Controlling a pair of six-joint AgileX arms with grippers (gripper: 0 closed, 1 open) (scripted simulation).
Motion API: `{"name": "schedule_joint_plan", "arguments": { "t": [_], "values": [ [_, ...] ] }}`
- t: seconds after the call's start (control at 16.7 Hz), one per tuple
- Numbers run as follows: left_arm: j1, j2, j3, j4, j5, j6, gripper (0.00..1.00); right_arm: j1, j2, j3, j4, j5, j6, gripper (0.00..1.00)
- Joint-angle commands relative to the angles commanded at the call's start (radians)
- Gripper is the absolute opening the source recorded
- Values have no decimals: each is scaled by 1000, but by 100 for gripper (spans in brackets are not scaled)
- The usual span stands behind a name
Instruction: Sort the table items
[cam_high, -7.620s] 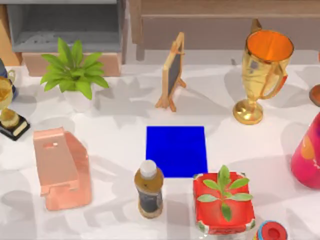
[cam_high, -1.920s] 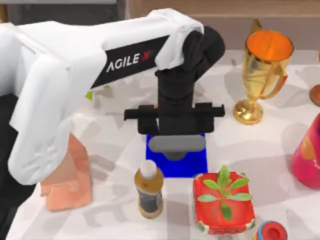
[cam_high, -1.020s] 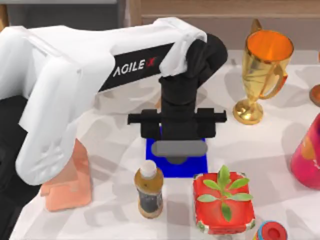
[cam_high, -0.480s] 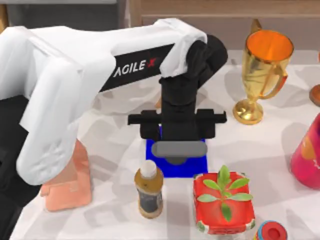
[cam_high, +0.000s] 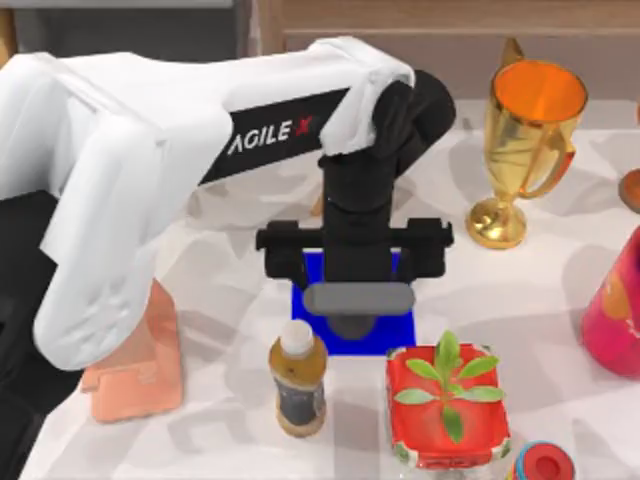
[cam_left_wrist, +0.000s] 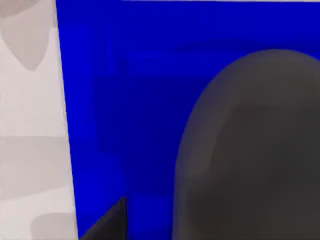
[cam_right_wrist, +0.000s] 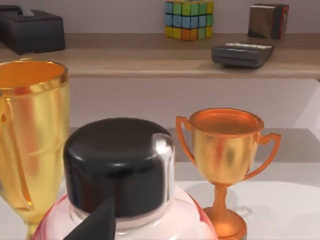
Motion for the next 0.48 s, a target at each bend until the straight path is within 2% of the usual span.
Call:
{"name": "schedule_joint_plan", "arguments": {
  "t": [0.48],
  "values": [
    [9, -24, 15, 7, 2, -30, 100, 0, 0, 0, 0, 0, 0, 100]
  ]
}}
